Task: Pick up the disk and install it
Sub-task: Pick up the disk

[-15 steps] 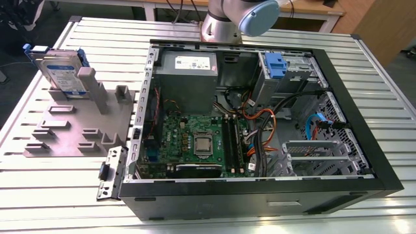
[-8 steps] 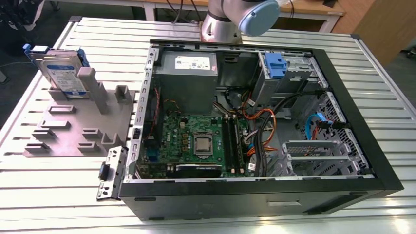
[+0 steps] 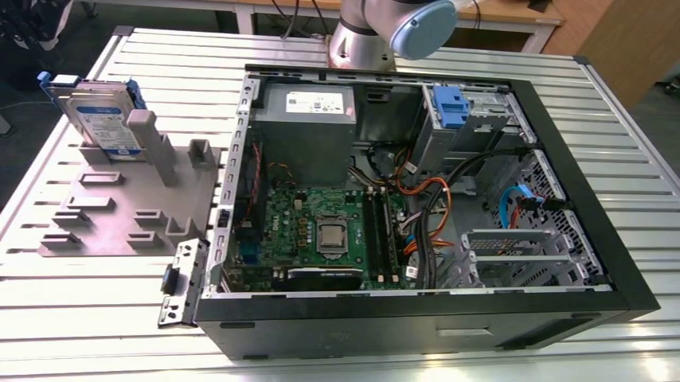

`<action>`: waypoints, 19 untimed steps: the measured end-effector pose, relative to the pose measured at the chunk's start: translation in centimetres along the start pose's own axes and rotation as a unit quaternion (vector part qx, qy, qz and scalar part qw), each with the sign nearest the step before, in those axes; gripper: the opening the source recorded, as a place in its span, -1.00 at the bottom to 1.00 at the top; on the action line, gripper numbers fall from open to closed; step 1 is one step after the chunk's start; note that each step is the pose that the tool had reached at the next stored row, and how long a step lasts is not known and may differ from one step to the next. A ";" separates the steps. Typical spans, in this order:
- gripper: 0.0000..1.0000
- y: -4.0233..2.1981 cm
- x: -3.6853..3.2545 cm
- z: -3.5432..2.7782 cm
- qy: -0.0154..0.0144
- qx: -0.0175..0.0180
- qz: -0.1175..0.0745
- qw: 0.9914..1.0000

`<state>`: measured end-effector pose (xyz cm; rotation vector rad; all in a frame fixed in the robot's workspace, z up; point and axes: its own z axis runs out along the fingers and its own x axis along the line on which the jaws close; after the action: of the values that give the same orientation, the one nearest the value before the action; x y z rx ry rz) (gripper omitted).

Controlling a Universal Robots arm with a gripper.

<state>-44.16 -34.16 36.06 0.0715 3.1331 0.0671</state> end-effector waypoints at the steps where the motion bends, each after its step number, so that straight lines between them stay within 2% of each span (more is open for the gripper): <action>1: -0.79 0.00 0.00 0.00 0.000 0.000 -0.003 1.000; 7: -0.79 0.00 0.00 0.00 0.001 0.000 -0.021 1.000; 19: -0.79 0.00 0.00 0.00 0.001 0.000 -0.022 1.000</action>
<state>-44.15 -34.16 36.07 0.0024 3.1349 0.0673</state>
